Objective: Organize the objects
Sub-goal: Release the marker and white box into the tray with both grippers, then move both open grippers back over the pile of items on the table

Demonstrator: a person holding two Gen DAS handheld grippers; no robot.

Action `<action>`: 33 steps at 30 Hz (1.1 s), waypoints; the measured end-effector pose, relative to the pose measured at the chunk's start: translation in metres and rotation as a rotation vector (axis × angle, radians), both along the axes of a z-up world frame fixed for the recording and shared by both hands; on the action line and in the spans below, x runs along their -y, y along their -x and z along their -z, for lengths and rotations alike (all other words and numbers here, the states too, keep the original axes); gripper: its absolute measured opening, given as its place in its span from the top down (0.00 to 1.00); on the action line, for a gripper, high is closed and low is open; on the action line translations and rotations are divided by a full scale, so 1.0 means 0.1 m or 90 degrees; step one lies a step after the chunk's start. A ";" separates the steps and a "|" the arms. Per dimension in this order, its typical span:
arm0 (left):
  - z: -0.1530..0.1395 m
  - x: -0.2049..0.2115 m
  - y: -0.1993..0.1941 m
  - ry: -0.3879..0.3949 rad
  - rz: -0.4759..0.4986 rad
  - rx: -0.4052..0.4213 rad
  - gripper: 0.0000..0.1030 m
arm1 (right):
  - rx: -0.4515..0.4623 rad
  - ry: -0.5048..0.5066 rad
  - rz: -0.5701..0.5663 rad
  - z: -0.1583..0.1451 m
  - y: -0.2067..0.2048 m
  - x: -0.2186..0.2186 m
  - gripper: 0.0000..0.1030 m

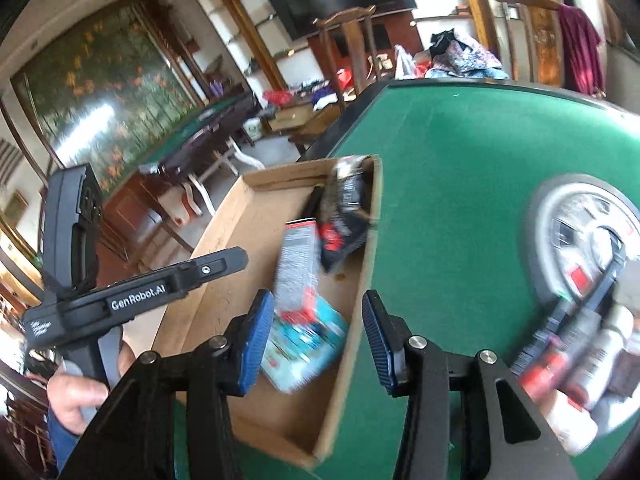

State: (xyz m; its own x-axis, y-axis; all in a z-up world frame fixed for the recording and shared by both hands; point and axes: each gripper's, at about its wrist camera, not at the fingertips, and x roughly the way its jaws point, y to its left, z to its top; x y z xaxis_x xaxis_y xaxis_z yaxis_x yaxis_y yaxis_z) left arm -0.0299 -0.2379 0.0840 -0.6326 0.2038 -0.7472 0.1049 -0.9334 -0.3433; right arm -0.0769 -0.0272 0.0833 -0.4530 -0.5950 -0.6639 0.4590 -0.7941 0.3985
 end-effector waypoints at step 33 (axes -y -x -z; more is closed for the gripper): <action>0.49 -2.10 0.51 0.039 0.242 0.064 0.65 | 0.148 0.068 0.111 0.65 0.14 -2.46 0.44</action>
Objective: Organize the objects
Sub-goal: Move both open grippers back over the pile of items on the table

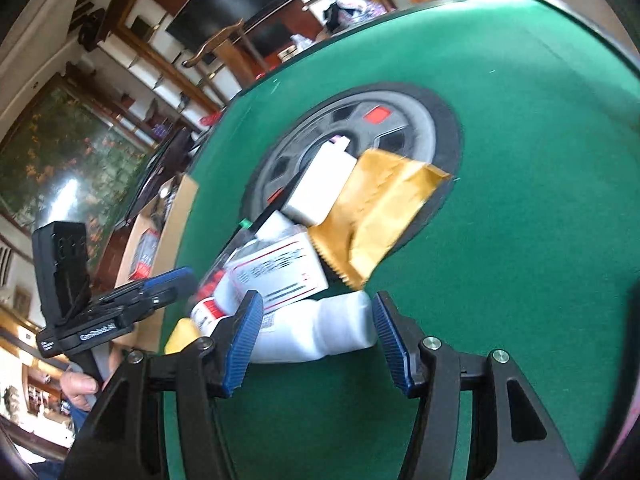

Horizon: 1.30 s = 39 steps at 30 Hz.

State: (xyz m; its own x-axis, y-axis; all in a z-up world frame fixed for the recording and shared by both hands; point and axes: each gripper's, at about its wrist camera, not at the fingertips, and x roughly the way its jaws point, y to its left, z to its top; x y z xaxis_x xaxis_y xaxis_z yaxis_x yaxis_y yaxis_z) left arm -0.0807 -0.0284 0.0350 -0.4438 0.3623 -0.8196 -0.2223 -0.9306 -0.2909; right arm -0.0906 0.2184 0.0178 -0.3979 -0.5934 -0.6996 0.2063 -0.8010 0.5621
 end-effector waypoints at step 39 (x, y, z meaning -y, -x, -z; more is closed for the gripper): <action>0.06 0.19 0.13 -0.033 -0.070 -0.004 0.61 | -0.007 0.026 0.036 -0.11 -0.06 -0.07 0.43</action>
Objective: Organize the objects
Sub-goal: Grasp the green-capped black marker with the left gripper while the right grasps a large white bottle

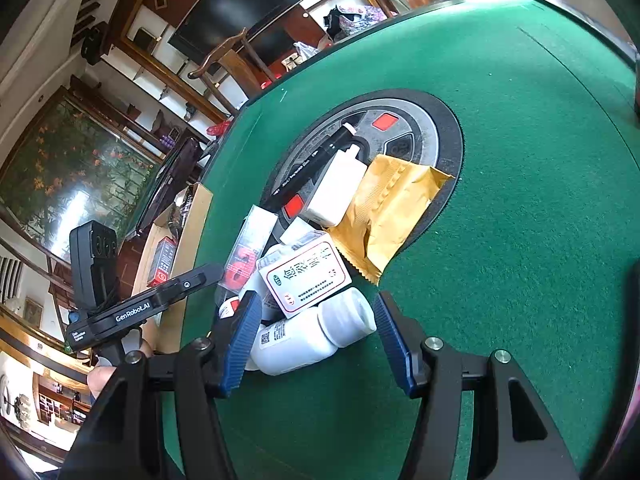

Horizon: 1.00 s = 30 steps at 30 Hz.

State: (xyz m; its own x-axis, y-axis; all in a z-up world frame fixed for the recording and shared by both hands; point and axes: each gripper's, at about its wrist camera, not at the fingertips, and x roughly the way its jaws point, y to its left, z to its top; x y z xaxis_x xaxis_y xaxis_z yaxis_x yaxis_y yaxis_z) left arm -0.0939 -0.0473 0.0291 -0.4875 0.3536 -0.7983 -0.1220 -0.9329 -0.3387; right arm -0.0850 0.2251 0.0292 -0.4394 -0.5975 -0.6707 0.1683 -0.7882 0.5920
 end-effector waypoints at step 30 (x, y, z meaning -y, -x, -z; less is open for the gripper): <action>0.05 0.12 0.07 -0.014 -0.021 0.010 0.61 | 0.001 0.013 0.003 -0.04 -0.07 0.02 0.43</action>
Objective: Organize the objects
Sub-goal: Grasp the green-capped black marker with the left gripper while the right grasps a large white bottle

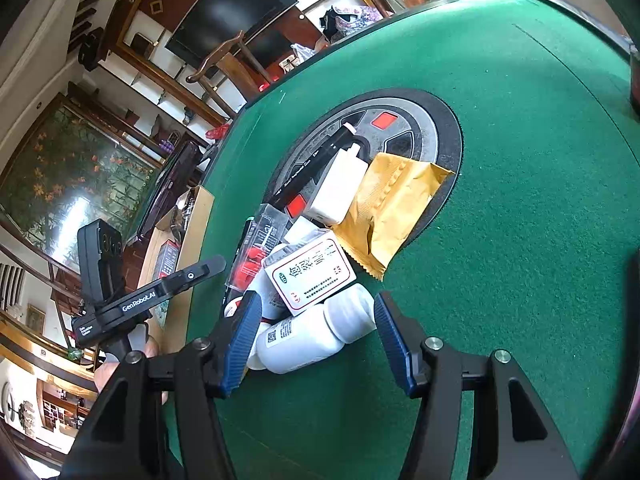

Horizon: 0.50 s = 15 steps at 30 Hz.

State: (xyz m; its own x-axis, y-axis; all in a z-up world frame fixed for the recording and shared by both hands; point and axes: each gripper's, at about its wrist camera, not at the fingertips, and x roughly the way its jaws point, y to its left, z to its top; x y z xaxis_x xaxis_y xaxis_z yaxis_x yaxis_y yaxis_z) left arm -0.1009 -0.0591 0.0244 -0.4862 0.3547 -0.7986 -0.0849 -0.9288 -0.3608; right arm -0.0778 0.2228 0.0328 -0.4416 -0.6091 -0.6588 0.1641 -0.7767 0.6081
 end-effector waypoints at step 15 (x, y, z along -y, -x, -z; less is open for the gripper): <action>0.09 -0.28 -0.06 0.219 0.003 -0.040 0.86 | 0.071 -0.030 0.040 0.11 -0.06 0.08 0.43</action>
